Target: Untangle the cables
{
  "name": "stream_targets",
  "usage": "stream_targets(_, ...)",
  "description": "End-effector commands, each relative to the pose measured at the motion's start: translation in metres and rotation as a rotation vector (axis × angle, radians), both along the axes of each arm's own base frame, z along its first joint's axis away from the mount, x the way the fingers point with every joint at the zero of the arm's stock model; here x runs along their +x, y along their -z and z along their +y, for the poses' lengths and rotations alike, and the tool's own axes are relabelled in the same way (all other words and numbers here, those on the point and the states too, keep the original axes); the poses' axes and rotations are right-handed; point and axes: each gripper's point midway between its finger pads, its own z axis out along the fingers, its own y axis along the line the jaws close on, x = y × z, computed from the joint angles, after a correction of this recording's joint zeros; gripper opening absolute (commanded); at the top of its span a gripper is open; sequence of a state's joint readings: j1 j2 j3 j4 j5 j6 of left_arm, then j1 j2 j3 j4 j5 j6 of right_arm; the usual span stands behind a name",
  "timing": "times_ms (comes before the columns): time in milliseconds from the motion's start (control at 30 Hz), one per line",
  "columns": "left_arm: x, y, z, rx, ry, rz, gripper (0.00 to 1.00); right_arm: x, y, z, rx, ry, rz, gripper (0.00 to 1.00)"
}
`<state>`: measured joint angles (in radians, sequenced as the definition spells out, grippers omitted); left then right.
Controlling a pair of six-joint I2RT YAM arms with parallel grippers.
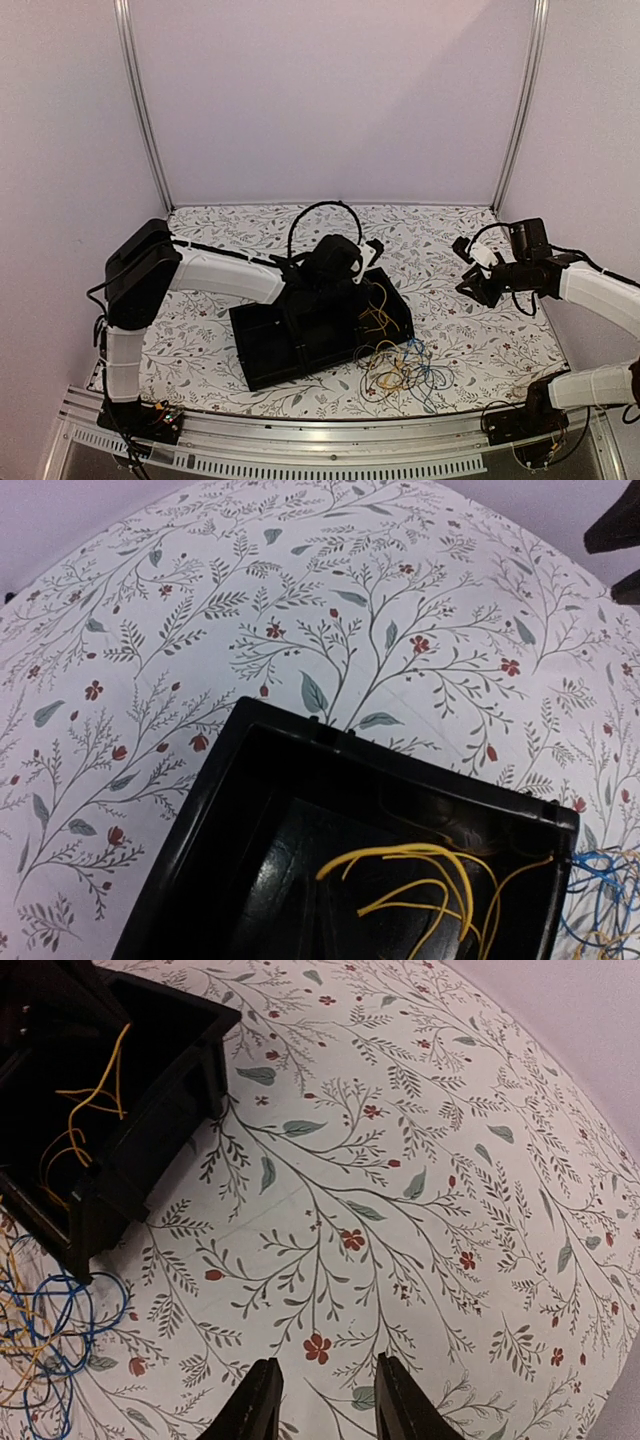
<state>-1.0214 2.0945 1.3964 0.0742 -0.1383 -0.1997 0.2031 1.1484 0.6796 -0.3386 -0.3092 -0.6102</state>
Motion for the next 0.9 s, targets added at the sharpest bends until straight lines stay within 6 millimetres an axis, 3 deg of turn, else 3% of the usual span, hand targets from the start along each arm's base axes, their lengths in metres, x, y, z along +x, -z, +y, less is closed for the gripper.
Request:
stream_targets(0,-0.003,-0.009,0.019,0.103,-0.011,-0.02,0.11,-0.058,-0.004,0.044,0.061,-0.329,0.048,0.35)
stream_targets(67,0.0,-0.016,0.031,0.137,-0.043,-0.04,0.39,-0.084,-0.006,0.06,0.051,-0.454,0.042,0.35)
stream_targets(133,0.0,-0.026,0.043,0.161,-0.07,-0.061,0.54,-0.107,-0.004,0.073,0.019,-0.553,0.048,0.35)
stream_targets(200,-0.002,-0.035,0.053,0.164,-0.085,-0.074,0.61,-0.124,0.005,0.08,-0.044,-0.614,0.066,0.38)
stream_targets(400,-0.016,-0.054,0.067,0.093,-0.095,-0.049,0.65,-0.149,0.025,0.081,-0.123,-0.725,0.177,0.46)
stream_targets(567,-0.034,-0.061,0.054,0.01,-0.007,0.003,0.65,-0.161,0.028,0.077,-0.158,-0.758,0.183,0.49)
stream_targets(733,-0.038,-0.058,0.042,-0.011,0.009,0.026,0.63,-0.153,0.034,0.072,-0.214,-0.718,0.12,0.54)
stream_targets(867,-0.06,-0.062,0.023,-0.066,0.072,0.045,0.62,-0.146,0.039,0.076,-0.22,-0.697,0.112,0.53)
